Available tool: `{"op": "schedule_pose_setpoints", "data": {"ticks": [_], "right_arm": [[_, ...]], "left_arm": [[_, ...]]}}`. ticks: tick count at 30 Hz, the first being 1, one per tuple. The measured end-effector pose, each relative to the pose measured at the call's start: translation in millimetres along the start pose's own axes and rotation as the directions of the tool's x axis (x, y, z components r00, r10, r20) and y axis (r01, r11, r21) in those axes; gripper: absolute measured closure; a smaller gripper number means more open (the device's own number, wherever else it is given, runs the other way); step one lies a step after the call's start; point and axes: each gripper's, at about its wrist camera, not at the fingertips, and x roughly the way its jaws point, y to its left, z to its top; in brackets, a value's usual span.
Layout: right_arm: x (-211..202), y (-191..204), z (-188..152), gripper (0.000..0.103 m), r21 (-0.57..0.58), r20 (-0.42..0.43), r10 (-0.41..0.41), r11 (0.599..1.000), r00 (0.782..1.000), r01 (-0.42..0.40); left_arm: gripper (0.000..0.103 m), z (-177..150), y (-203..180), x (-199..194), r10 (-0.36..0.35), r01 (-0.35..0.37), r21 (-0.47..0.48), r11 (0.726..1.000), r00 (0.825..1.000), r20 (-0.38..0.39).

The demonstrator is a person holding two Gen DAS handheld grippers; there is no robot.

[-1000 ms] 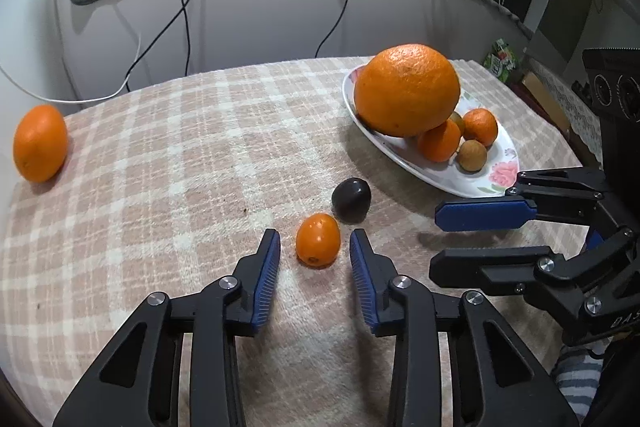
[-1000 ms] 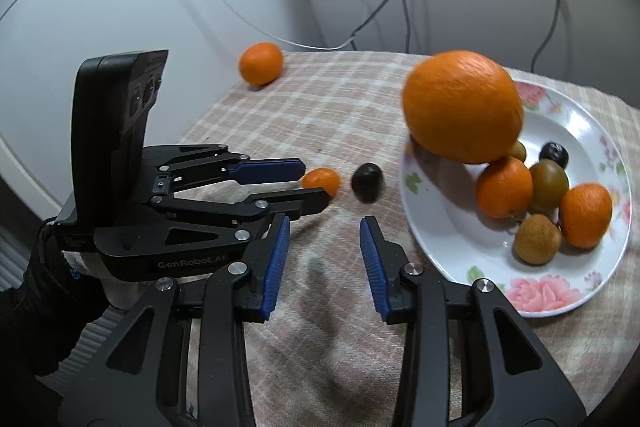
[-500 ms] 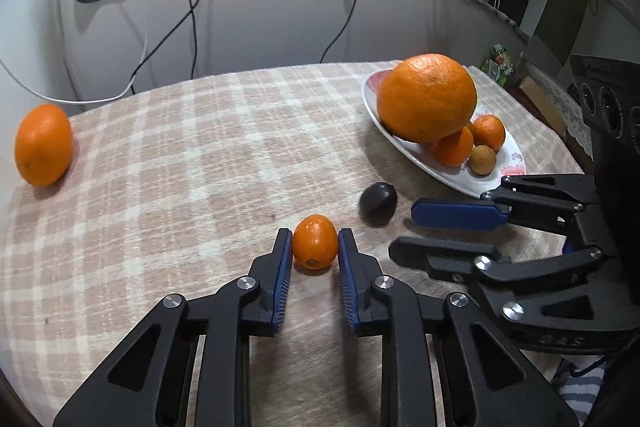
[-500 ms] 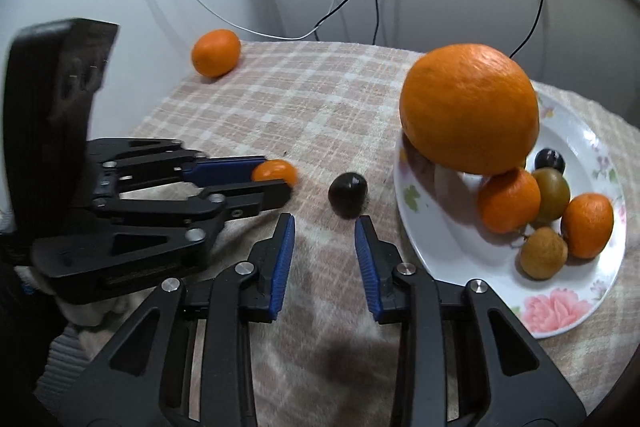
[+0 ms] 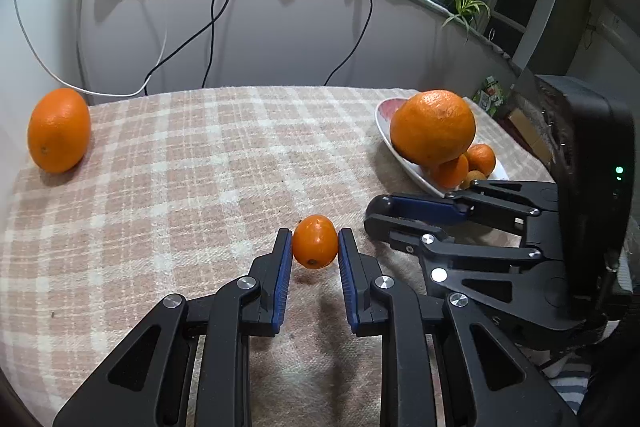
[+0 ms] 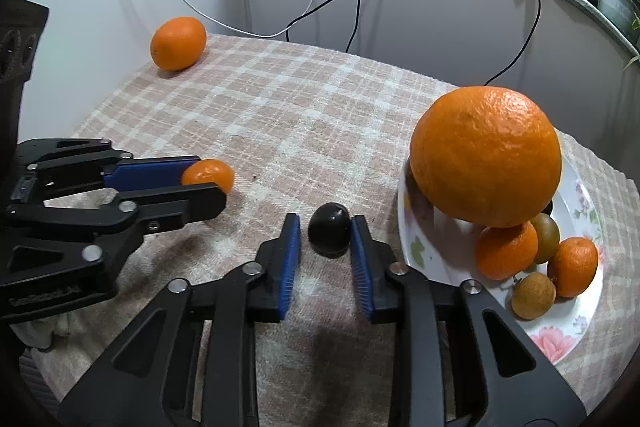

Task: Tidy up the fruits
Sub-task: 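Close the left gripper on the small mandarin while the right gripper closes on the black plum, then carry the small mandarin in the left gripper over the plate while the right carries the plum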

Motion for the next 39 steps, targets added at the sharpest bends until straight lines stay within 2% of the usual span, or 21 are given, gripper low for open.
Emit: {"op": "schedule_pose_setpoints", "data": {"ticks": [9,21,31,39], "right_arm": [[-6.0,-4.4,0.1,0.082,0.025,0.027,0.045,0.999,0.999,-0.045],[-44.1,-15.2,-8.8,0.082,0.025,0.096,0.170,0.985,0.981,-0.173],[-78.4,-63.1,-19.5,0.082,0.051,0.165,0.201,0.976,0.966,-0.212],[-89.7,-113.7,-32.3,0.082,0.093,0.193,0.188,0.973,0.963,-0.209]], "left_arm": [[0.082,-0.9,-1.6,-6.2,0.022,-0.022,-0.008,1.000,1.000,0.014],[0.082,-1.4,-22.8,-19.7,0.056,-0.055,-0.032,0.998,0.998,0.023],[0.082,10.1,-66.3,-9.5,0.047,-0.046,-0.026,0.999,0.998,0.033],[0.082,19.6,-104.1,9.4,0.034,-0.033,-0.022,0.999,0.999,0.029]]}}
